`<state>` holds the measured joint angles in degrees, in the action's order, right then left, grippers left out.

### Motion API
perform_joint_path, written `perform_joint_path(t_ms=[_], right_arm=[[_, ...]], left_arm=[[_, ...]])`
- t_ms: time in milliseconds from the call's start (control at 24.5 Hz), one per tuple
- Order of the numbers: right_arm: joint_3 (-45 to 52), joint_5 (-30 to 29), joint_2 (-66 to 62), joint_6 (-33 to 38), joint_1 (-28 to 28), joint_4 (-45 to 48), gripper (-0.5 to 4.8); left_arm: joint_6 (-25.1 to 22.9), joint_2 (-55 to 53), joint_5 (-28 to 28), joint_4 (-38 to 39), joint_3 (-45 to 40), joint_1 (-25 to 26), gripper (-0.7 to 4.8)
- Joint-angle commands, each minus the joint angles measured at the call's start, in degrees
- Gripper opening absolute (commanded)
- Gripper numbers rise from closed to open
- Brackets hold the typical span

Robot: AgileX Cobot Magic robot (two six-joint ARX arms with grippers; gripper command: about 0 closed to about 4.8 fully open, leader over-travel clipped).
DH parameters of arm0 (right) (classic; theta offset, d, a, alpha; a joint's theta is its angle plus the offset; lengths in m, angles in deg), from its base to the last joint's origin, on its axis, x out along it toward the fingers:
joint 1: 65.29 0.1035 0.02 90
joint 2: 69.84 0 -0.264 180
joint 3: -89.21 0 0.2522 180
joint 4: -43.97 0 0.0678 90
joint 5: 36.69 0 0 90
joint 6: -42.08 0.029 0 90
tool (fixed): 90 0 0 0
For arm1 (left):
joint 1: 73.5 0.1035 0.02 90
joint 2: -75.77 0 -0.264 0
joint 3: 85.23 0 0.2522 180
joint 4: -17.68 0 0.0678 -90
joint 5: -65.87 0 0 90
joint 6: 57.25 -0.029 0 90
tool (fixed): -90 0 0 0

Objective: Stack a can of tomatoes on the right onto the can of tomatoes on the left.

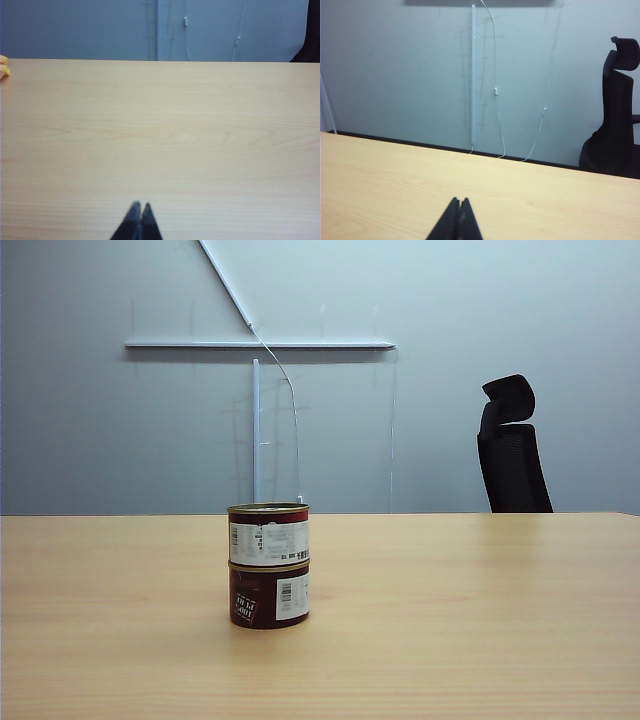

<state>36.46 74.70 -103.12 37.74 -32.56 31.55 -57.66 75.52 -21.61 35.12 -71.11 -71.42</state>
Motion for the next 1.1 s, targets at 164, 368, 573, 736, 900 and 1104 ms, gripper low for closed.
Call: perform_joint_path(t_ms=[164,368,573,736,900,1104], right_arm=[[-0.3,-0.1,0.0,-0.2,0.0,0.1,-0.08],[-0.3,-0.1,0.0,-0.2,0.0,0.1,-0.08],[-0.3,0.6,0.1,-0.5,0.0,-0.8,-0.08],[1.1,0.9,1.8,-0.6,-0.7,-3.3,-0.08],[9.3,-3.7,8.3,0.7,-7.8,-1.5,-0.08],[25.3,-9.7,18.3,4.7,-17.6,8.7,-0.08]], left_arm=[[0.0,-0.1,0.2,-0.7,0.2,0.1,-0.04],[0.0,-0.1,0.2,-0.7,0.2,0.1,-0.04],[0.0,-0.1,0.2,-0.7,0.2,0.1,-0.04],[0.0,-0.1,0.2,-0.7,0.2,0.1,-0.04],[0.0,-0.1,0.2,-0.7,0.2,0.1,-0.04],[0.0,-0.1,0.1,-0.7,0.2,0.1,-0.04]])
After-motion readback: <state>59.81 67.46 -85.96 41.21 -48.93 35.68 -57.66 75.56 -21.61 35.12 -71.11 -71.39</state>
